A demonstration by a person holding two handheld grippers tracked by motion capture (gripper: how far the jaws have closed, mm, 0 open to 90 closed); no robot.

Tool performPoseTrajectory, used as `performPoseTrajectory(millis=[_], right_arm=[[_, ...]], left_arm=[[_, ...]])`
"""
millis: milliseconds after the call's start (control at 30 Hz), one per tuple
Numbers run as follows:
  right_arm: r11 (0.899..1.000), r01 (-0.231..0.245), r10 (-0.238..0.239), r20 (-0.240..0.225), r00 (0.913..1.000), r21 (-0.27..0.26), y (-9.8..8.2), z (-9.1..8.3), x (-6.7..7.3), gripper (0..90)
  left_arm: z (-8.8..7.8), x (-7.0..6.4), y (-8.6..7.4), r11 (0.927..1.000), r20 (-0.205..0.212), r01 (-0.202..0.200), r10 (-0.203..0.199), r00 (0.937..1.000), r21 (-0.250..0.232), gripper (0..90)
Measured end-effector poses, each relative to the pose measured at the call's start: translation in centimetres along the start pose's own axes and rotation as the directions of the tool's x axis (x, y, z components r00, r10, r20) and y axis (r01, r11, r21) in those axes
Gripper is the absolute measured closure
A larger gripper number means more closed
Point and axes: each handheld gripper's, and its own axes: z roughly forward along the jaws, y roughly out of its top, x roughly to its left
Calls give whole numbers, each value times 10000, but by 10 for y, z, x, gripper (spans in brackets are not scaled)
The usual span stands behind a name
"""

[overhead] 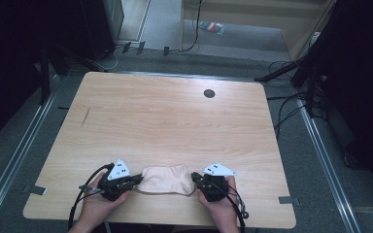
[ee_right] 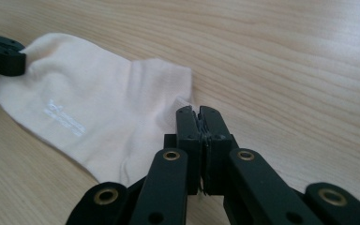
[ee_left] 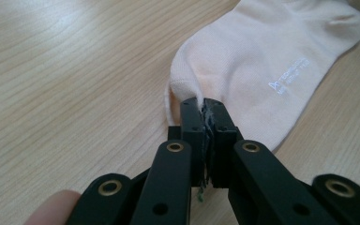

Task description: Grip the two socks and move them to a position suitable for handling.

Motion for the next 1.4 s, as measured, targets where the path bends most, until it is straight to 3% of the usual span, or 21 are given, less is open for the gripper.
performPoseTrajectory(millis=[467,567,733,933,1033,1167,1333,1400], right_arm=[[9998,98,-101,195,9998,165,-3,5,0,885],[9999,11,-12,124,9999,110,-4,5,0,866],[9996,-199,195,-223,9996,-187,-5,5,-1,692],[9981,-252,235,-318,9992,-560,-4,3,-1,568],[9970,-329,307,-321,9990,-707,-3,3,-3,503],[9942,-198,169,-280,9995,-1061,-2,1,-4,368],[9894,-45,28,-114,9999,-1448,2,-4,-2,218],[9873,-18,-5,-145,9999,-1590,5,-6,0,150]], left_arm=[[3,7,-5,9987,32,487,-487,9988,-164,882],[3,6,-6,9983,121,497,-494,9987,-292,804],[-1,9,-7,9923,466,822,-781,9959,-927,637],[-10,14,-8,9773,357,1209,-1164,9926,-1738,483],[-12,19,-8,9669,537,1578,-1500,9872,-2004,430],[-15,21,-9,9601,540,1727,-1648,9848,-2201,321],[-18,25,-9,9541,240,1718,-1712,9849,-2452,183],[-18,29,-10,9506,317,1877,-1857,9821,-2473,135]])
